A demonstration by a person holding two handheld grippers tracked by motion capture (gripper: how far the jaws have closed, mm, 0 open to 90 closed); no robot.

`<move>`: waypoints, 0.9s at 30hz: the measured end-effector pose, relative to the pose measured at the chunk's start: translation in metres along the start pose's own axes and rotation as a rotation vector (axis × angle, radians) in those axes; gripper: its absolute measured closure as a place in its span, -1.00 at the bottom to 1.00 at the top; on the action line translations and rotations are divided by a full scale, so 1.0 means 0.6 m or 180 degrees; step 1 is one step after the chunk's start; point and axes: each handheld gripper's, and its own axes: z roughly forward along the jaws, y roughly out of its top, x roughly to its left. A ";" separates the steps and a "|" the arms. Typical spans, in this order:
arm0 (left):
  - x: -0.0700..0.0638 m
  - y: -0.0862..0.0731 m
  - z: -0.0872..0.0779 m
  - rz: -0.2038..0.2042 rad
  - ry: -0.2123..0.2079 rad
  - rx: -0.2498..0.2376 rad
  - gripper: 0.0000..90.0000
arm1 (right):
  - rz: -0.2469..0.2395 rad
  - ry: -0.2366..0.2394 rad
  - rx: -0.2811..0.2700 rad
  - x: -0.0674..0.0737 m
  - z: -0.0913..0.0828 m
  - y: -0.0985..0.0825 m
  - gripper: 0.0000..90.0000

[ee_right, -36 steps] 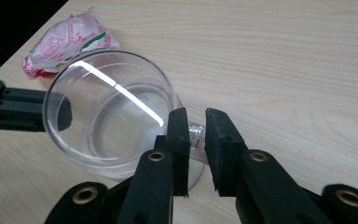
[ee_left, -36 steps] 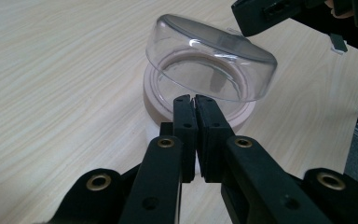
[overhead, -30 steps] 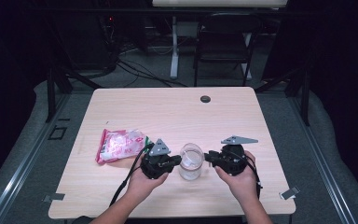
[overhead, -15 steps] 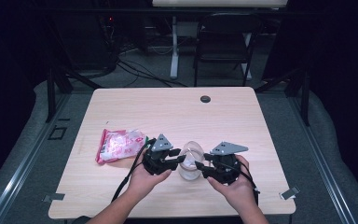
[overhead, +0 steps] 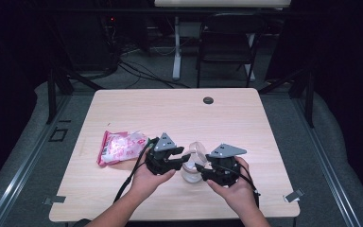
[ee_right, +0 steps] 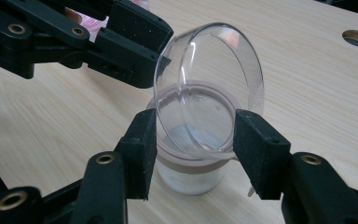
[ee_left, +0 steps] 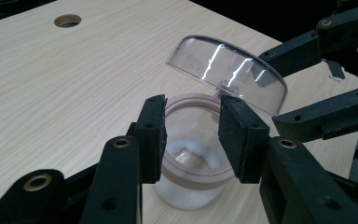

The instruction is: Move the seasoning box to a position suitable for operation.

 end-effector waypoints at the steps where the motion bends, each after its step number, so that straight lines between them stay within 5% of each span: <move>1: 0.000 0.000 0.001 0.0000 0.0000 -0.0008 0.37 | -0.0010 -0.0010 0.0000 0.000 0.000 0.000 0.11; 27: 0.013 -0.017 0.024 -0.0065 0.0150 0.0111 0.20 | 0.0053 0.0013 -0.0016 -0.006 -0.002 0.001 0.13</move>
